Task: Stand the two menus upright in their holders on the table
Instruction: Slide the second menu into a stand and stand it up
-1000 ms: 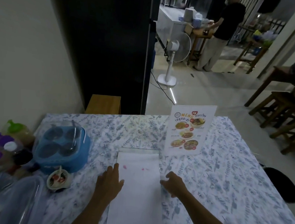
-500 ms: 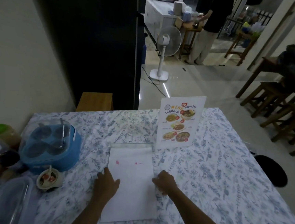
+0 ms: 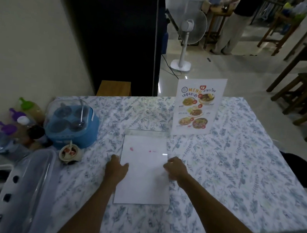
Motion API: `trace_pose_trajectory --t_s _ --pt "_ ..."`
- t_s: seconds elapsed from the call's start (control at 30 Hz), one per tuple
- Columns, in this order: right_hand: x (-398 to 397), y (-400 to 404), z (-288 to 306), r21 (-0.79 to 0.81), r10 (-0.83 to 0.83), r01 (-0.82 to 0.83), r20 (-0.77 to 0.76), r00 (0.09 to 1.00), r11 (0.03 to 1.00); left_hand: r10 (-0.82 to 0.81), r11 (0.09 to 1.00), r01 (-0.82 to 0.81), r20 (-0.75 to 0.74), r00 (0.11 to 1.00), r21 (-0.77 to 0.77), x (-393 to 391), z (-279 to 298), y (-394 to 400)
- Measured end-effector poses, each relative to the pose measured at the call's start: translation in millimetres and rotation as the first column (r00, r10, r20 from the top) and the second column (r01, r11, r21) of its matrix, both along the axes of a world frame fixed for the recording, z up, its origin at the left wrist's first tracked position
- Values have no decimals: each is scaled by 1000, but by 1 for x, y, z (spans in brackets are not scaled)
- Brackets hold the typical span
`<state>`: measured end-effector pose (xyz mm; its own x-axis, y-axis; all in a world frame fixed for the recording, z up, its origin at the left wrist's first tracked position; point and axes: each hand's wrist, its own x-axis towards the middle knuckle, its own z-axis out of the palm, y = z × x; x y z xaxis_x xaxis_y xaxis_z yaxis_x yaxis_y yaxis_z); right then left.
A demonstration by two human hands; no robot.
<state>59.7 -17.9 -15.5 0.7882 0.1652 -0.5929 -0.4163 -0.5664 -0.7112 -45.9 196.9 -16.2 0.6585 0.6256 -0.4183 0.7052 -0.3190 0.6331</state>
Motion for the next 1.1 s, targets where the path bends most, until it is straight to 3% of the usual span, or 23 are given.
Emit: trace_pose_trajectory --t_s 0.13,0.2,0.33,0.57,0.63,0.7,0.8,0.9,1.0,1.1 --pt "-22 -25 17 141 -119 169 -306 944 975 46 999 -46 -2 999 -10 -29 9 -9" --pt "-34 -39 21 167 -82 150 -355 931 974 89 996 -89 -3 996 4 -44 16 -11" --pt "-53 -57 40 229 -11 73 -262 965 971 99 995 -99 40 994 -13 -63 36 -10" --pt "-33 -72 97 220 69 -54 -62 996 974 256 941 -178 261 931 -286 -70 94 -8" --pt "-23 -69 106 214 113 -103 -34 993 971 297 891 -148 303 905 -429 -66 104 -6" --pt "-12 -63 115 223 150 -144 -12 989 964 302 878 -128 325 896 -462 -58 113 0" --pt "6 -50 128 169 176 -182 49 983 969 230 924 -87 361 904 -372 -37 122 15" --pt "28 -32 136 101 181 -194 126 975 976 18 994 16 296 955 -111 -9 132 28" --pt "46 -15 138 -19 239 -242 236 942 970 -109 991 92 195 975 92 14 142 36" --pt "63 -1 137 -117 302 -280 282 910 953 -163 986 146 246 956 83 35 135 50"
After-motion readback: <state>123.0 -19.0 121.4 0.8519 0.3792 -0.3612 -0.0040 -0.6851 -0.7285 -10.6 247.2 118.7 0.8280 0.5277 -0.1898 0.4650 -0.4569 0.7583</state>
